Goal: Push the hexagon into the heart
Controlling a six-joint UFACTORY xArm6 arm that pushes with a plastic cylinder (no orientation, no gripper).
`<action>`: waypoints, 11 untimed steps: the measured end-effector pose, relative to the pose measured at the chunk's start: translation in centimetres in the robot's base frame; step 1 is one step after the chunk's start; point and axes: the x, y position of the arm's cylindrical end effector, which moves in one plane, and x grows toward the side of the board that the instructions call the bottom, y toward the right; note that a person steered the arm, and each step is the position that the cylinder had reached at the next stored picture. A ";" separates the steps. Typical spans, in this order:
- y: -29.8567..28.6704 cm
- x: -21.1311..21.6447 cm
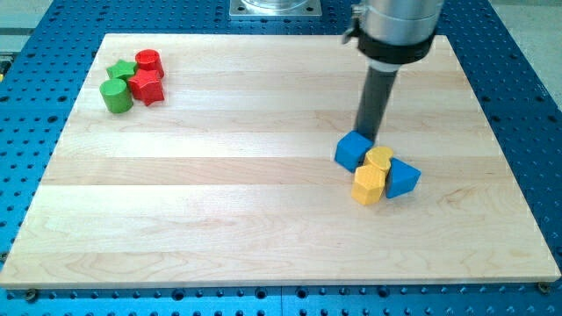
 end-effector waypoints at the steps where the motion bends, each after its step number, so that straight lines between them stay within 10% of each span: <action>1: -1.9 -0.7; 4: -8.6 9.8; 5: -1.9 11.2; 11: -3.9 9.8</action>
